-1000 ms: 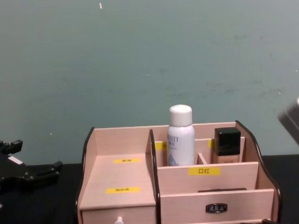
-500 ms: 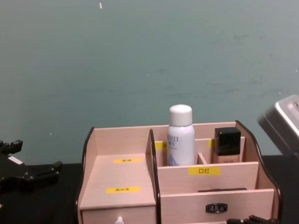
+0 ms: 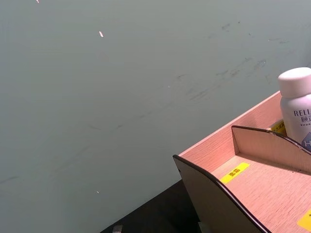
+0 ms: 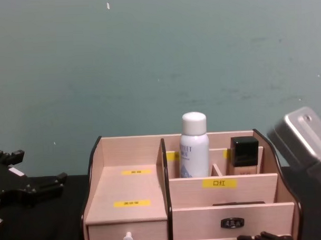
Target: Pick up the facial cleanser and watermelon frost from the table and place them into the tiered storage box.
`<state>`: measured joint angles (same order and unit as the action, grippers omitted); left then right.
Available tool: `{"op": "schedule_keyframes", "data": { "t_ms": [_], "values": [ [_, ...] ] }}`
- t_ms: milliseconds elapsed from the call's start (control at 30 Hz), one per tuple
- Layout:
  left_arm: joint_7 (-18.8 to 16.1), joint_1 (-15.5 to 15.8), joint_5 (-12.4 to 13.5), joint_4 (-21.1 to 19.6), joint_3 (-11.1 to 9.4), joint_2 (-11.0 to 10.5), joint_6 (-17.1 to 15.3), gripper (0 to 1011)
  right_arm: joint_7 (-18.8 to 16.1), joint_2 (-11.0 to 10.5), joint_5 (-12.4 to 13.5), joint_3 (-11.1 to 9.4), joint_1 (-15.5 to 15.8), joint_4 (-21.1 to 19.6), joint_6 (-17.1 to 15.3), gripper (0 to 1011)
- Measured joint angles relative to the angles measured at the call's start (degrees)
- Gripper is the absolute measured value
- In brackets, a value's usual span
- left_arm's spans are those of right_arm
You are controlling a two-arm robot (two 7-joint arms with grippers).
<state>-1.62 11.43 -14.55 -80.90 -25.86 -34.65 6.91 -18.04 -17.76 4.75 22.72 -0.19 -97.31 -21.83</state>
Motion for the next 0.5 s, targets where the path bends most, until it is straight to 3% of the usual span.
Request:
{"op": "schedule_keyframes", "data": {
  "t_ms": [500],
  "values": [
    [0.0,0.0,0.0,0.0,0.0,0.0,0.0,1010,0.1,0.4,-0.9,0.2,-0.5,0.7,0.4,998]
  ]
}}
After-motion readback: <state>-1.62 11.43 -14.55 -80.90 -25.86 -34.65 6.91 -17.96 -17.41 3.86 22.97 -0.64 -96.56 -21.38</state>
